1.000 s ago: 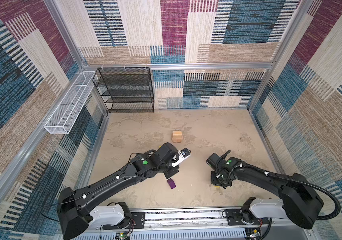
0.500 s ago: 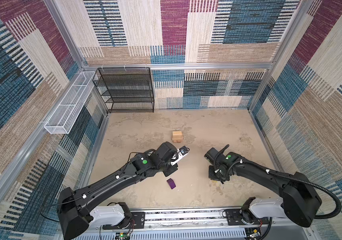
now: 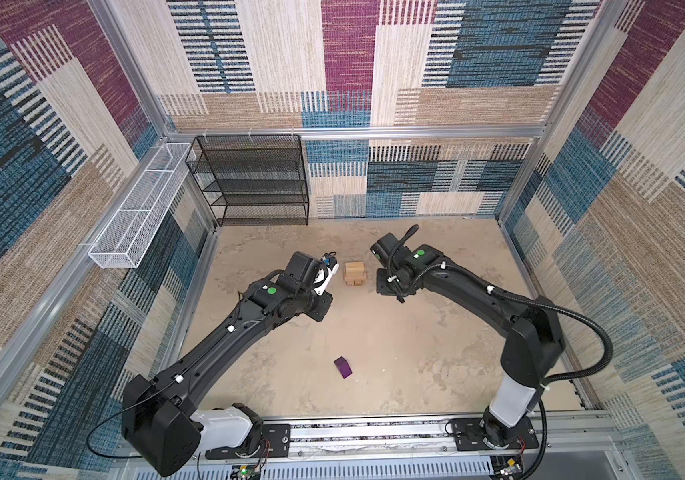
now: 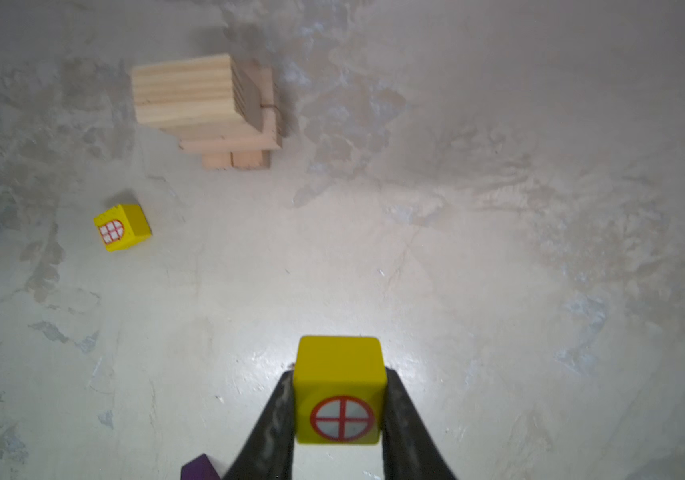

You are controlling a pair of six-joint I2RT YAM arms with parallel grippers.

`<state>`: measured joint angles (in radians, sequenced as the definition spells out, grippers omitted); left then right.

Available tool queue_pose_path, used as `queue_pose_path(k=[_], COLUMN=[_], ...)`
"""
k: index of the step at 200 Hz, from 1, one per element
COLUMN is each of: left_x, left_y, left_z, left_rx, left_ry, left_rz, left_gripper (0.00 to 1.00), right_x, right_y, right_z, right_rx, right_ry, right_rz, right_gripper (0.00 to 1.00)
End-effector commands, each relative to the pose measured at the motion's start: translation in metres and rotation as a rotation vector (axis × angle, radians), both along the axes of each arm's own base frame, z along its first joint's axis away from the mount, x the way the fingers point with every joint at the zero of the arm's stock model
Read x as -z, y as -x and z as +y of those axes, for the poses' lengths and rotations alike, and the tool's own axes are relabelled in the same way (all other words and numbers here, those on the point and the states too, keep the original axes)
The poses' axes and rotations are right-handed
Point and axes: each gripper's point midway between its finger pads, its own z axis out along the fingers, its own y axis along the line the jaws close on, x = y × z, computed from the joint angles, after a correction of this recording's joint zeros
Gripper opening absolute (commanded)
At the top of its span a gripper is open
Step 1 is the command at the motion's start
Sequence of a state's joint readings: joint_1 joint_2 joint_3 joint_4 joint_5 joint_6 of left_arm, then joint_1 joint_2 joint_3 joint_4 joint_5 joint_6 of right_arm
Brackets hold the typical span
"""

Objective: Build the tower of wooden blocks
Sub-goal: 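Lift the yellow cube and carry it with the right gripper over the stack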

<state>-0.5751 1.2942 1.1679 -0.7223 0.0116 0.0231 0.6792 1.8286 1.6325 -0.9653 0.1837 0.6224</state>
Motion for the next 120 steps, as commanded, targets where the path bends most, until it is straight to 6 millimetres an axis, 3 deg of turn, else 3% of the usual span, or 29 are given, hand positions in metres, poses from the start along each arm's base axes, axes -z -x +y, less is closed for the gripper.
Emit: queue_pose_path(k=[1,70,120], left_x=[-0.001,-0.003,-0.007], left_y=[0.005,0.003,0.003], left_z=[0.000,0.009,0.015], left_rx=[-0.013,-0.028,-0.041], left_ry=[0.036,0.020,0.011], left_rz=[0.025,0.000,-0.022], left_gripper=[0.18,0.18,0.18], right_x=[-0.003,0.003,0.013], right_y=[-0.022,-0.077,-0.099], right_z=[0.017,0.068,0.097], right_rx=[-0.054,-0.122,-0.165], right_ry=[0.015,-0.001,-0.042], right_rz=[-0.024,-0.050,-0.043], right_gripper=[0.00,0.00,0.01])
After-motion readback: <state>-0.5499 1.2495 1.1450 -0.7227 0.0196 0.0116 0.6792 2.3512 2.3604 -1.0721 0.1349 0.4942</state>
